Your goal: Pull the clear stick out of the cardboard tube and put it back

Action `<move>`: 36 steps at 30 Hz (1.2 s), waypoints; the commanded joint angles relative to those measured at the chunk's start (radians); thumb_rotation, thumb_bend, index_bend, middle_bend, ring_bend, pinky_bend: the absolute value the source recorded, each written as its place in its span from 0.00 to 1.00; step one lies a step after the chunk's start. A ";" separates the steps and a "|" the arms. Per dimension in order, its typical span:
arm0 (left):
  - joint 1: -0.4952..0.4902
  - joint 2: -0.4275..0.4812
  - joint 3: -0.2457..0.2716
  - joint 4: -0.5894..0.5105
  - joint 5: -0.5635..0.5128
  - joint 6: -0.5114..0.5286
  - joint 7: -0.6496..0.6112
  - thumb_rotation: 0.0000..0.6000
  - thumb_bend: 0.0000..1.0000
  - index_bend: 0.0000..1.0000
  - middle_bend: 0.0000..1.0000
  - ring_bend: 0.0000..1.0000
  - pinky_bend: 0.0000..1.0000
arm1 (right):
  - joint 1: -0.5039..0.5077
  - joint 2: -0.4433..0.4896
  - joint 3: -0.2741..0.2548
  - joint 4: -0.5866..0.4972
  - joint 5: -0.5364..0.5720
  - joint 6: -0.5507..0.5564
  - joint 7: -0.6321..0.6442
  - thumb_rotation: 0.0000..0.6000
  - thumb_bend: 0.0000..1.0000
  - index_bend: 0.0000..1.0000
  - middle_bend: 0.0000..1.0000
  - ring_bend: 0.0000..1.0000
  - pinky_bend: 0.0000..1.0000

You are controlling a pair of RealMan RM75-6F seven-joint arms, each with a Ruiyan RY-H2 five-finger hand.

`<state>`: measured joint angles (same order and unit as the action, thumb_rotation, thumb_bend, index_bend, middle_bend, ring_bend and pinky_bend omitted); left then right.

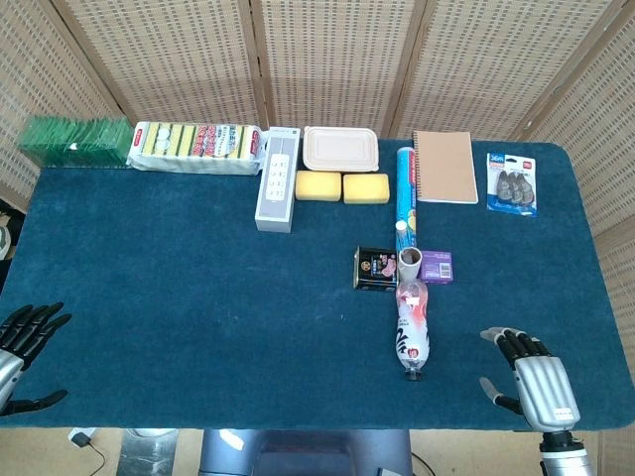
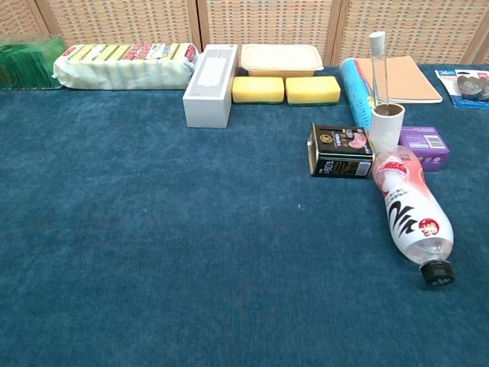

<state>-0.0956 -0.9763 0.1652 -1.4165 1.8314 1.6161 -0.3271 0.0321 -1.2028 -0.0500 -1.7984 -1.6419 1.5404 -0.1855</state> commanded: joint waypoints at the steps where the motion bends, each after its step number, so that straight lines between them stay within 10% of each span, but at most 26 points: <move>1: -0.001 0.000 -0.004 -0.004 -0.010 -0.007 -0.001 0.91 0.08 0.03 0.01 0.00 0.00 | -0.002 -0.002 0.004 -0.008 0.003 -0.003 -0.015 1.00 0.28 0.25 0.28 0.25 0.30; 36: -0.004 -0.001 -0.003 -0.019 -0.004 -0.029 0.028 0.93 0.08 0.03 0.01 0.00 0.00 | 0.070 -0.099 0.120 0.030 0.099 -0.081 0.028 1.00 0.28 0.25 0.31 0.29 0.33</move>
<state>-0.0992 -0.9774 0.1622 -1.4348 1.8271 1.5873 -0.2993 0.0924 -1.2908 0.0622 -1.7729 -1.5552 1.4722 -0.1508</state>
